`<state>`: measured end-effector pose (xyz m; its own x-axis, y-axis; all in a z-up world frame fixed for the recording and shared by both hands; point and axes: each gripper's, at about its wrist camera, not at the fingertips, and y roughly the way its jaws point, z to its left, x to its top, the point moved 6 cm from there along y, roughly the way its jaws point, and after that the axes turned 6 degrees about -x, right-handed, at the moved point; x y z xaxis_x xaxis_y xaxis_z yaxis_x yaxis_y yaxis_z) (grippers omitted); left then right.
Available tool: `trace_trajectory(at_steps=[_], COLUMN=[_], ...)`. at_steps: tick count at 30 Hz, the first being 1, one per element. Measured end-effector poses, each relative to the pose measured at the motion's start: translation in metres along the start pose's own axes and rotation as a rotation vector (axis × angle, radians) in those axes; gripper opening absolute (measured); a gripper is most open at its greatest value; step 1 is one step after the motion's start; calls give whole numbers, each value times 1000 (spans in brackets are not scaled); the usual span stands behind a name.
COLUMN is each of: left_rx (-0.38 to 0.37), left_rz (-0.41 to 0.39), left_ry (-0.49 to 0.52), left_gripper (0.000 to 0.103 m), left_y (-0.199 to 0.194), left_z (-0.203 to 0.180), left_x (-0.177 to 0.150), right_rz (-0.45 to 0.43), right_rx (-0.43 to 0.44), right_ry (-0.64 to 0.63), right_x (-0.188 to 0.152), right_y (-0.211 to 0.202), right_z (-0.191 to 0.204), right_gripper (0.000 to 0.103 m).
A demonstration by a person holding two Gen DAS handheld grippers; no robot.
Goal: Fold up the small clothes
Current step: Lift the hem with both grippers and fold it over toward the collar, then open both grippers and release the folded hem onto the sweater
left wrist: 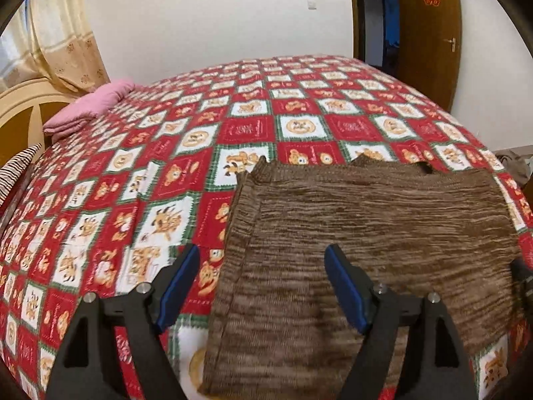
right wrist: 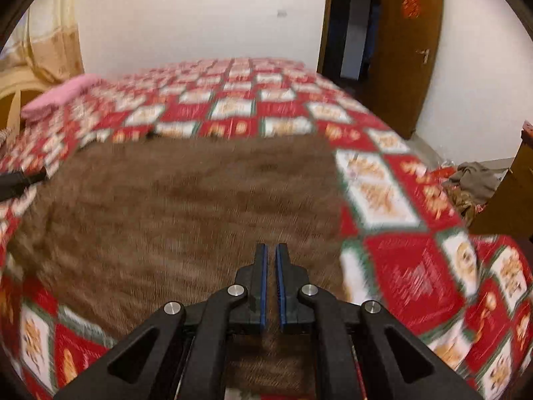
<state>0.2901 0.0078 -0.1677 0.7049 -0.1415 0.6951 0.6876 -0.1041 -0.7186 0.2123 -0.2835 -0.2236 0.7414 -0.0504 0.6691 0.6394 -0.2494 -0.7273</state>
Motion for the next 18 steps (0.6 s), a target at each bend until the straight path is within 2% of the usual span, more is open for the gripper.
trace_trajectory(at_steps=[5,11,15,18], left_rx=[3,3,20,30], left_rz=[-40,-57,-78,-95], left_ry=[-25,-46,-34,-42], left_gripper=[80,80,80,80], left_y=[-24,-42,-55,-60], left_z=[4,10,10,12], left_x=[-2,-8,-10,-9], right_rz=[-33,-26,-16,-75], right_rx=[-26,-33,-29,-1], right_ry=[-28,-79,-15,42], right_x=[-16,-39,-38,-27], right_y=[-9,-23,-37,-57], right_z=[2,-6,-17,-17], right_gripper=[5,5,5,5])
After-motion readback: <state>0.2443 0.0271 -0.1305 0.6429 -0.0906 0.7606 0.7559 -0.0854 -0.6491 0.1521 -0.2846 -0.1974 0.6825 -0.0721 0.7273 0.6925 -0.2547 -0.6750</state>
